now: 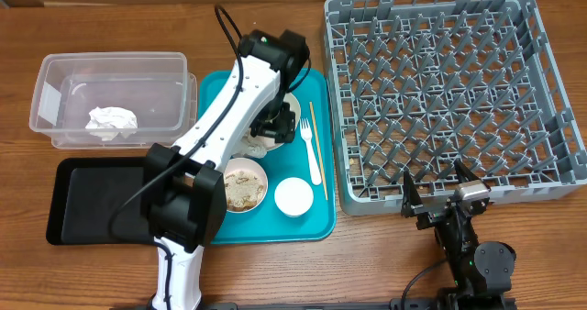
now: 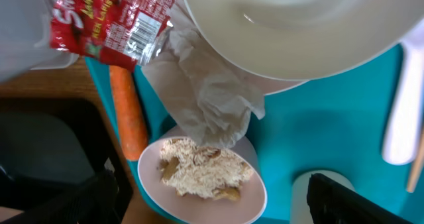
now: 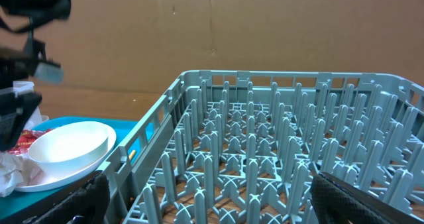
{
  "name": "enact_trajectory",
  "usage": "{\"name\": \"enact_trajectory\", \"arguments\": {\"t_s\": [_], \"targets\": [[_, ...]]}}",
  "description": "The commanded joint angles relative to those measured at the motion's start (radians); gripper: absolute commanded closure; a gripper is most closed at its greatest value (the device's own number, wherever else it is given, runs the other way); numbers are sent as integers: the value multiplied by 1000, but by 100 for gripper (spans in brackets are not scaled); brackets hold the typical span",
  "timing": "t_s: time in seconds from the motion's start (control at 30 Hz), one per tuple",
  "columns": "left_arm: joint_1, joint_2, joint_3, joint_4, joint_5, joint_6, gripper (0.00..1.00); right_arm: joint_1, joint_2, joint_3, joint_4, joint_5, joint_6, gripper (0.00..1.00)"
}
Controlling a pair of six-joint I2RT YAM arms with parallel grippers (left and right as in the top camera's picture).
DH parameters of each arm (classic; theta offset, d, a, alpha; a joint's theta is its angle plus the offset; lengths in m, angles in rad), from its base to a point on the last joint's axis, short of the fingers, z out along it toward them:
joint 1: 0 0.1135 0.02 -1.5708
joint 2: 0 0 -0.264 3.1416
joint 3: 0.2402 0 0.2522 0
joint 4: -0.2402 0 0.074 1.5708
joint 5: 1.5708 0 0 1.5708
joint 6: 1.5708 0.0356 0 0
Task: Sort waste into correct bins and load items into the dishwasher
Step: 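Move the left gripper back to the plate and grasp more tissue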
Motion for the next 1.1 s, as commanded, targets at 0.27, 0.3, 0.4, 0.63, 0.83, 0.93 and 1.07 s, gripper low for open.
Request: {"name": "enact_trajectory", "arguments": {"t_s": [0.27, 0.3, 0.4, 0.63, 0.83, 0.93, 1.07], "targets": [[6, 10, -107, 169, -59, 113, 9, -5, -9, -11, 5, 8, -3, 0], [6, 10, -107, 170, -59, 116, 9, -5, -9, -11, 5, 8, -3, 0], [8, 10, -108, 163, -63, 116, 9, -5, -9, -11, 5, 8, -3, 0], [8, 10, -122, 165, -62, 115, 9, -5, -9, -11, 5, 8, -3, 0], [8, 10, -166, 213, -62, 116, 9, -5, -9, -11, 5, 8, -3, 0], [8, 10, -171, 219, -63, 116, 11, -5, -9, -11, 5, 8, -3, 0], [8, 10, -171, 216, -63, 116, 15, -5, -9, -11, 5, 8, -3, 0]]}}
